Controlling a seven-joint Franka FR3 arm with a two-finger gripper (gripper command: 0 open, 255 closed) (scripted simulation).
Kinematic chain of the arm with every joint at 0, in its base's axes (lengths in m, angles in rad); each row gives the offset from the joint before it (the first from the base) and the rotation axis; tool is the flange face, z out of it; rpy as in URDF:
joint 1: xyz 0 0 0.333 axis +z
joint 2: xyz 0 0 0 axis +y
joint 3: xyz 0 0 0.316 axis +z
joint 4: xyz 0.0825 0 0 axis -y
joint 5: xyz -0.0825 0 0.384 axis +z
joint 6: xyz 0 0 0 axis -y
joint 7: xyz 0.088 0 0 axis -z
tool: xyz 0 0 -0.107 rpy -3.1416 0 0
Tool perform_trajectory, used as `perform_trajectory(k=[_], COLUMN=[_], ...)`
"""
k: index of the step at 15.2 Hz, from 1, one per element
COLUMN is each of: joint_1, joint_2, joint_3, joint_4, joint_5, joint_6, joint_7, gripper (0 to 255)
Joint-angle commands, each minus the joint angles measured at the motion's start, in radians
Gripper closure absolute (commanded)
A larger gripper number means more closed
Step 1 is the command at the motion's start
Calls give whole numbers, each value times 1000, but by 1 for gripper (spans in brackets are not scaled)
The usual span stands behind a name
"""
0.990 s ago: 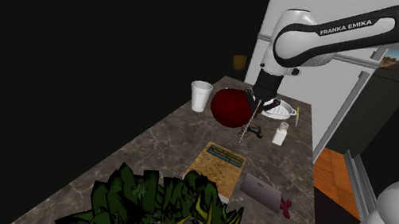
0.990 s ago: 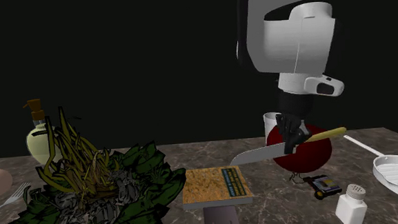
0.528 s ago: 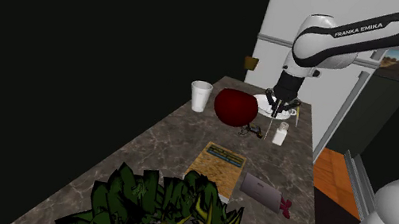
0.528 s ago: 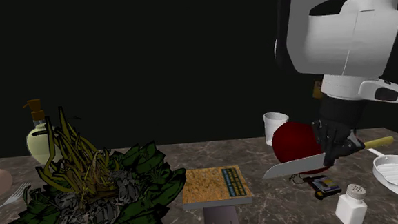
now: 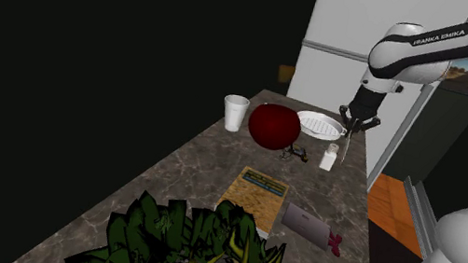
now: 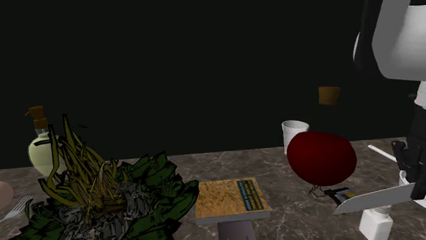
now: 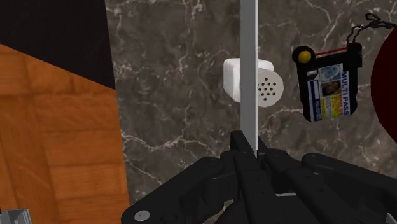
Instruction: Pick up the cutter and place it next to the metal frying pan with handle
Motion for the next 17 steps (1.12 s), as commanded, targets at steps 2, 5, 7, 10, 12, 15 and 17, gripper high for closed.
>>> perform_trajectory(k=[2,5,7,10,12,15,17], joint_1=[-34,-67,-84,-84,-83,-83,-82], joint_2=[16,40,62,78,89,109,124], joint_3=[-54,-108,-138,-140,-141,-143,-144], joint_4=[13,36,44,16,-1,-26,-41], joint_5=[-23,-43,-53,-51,-50,-48,-47], joint_6=[1,0,13,57,86,130,160], joint_7=[-75,-149,-191,-193,-195,-198,-200], gripper=[255,255,255,255,255,255,255])
